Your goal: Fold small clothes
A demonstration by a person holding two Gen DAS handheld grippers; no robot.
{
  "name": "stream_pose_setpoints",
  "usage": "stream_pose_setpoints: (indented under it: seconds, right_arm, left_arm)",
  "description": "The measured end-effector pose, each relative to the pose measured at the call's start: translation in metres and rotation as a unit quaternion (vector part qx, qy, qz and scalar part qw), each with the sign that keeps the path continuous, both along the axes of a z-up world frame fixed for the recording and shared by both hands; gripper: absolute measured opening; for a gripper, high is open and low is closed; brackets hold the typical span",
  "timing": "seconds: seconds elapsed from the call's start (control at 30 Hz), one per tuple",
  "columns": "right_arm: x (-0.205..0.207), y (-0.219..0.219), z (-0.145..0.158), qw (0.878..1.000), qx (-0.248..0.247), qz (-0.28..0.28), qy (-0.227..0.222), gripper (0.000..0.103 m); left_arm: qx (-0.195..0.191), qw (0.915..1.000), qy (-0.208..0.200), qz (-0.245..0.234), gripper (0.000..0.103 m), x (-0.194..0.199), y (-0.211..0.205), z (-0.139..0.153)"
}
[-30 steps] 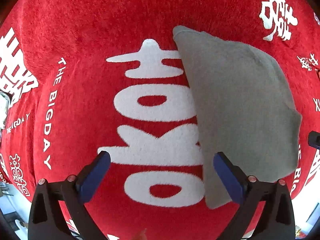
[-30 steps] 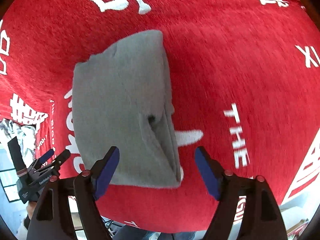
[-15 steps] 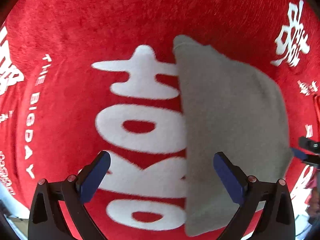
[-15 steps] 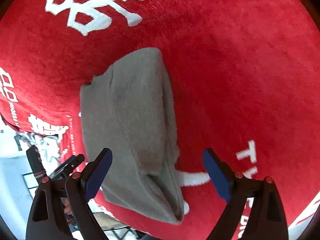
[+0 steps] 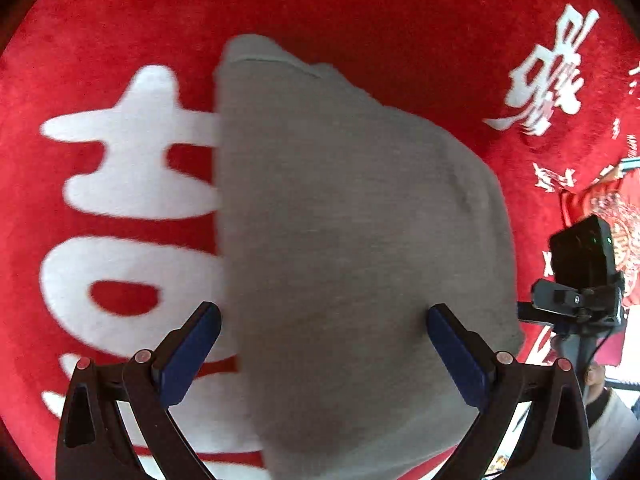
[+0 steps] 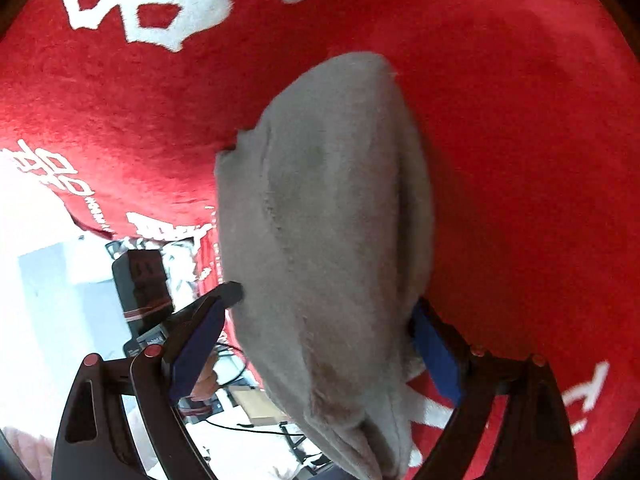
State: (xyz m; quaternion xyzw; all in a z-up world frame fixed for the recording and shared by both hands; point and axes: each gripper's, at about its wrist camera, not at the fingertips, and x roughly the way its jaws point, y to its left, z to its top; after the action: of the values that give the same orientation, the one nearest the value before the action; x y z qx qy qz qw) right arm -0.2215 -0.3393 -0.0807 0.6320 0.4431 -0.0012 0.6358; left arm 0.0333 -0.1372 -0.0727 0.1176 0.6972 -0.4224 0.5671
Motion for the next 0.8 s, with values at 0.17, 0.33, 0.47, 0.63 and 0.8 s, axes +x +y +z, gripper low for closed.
stream_pose_setpoints:
  seconds: [0.17, 0.33, 0.47, 0.63, 0.8]
  right_arm:
    - [0.013, 0.002, 0.004, 0.999, 0.017, 0.022, -0.044, 0.094]
    - [0.005, -0.006, -0.007, 0.999, 0.014, 0.038, -0.022, 0.094]
    - [-0.004, -0.013, -0.011, 0.999, 0.033, 0.025, -0.034, 0.094]
    - [0.013, -0.005, -0.016, 0.997, 0.055, 0.007, -0.053, 0.091]
    - [0.024, 0.012, -0.012, 1.0, 0.019, 0.015, 0.001, 0.037]
  left_arm:
    - [0.005, 0.9999, -0.015, -0.006, 0.103, -0.011, -0.012, -0.004]
    - [-0.001, 0.9994, -0.021, -0.026, 0.103, -0.014, -0.016, -0.005]
    - [-0.005, 0.9991, -0.02, -0.038, 0.103, -0.01, -0.017, -0.005]
    - [0.006, 0.9986, -0.047, -0.025, 0.091, -0.019, -0.024, -0.001]
    - [-0.015, 0.9981, -0.057, -0.017, 0.046, -0.018, -0.017, 0.023]
